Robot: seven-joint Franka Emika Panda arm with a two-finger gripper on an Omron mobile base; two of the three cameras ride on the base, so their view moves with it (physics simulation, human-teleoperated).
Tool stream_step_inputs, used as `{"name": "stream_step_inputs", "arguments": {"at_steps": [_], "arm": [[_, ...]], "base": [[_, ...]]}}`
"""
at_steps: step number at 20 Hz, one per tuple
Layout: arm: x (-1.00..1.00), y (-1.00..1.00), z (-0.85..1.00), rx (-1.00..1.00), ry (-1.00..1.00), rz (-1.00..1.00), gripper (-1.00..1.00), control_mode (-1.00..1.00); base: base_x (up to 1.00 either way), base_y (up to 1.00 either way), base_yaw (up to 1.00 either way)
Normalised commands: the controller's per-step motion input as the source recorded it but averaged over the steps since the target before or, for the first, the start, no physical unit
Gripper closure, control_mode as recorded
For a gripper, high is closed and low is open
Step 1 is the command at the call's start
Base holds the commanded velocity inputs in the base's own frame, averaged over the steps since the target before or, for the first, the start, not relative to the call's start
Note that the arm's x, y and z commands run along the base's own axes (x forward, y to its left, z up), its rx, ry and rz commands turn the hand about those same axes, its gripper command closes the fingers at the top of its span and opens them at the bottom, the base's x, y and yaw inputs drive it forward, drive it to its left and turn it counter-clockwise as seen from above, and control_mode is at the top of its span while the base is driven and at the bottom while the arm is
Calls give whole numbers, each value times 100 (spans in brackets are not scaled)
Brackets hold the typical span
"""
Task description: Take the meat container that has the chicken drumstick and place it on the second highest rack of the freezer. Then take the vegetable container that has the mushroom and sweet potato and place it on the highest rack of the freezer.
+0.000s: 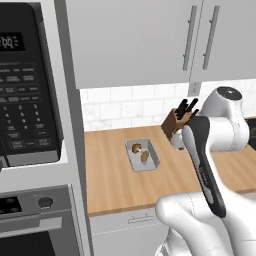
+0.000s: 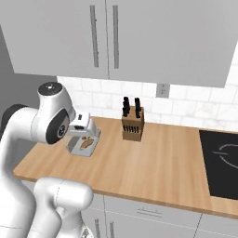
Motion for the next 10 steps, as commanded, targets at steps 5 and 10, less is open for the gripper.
{"name": "stream_step_inputs", "arguments": {"at_steps": [5,10], "arm": [[20,1,-40,3,-3,0,-100,-100],[54,8,-1,0,0,0,-100,-100]], "base": [[0,0,0],[0,0,0]]}}
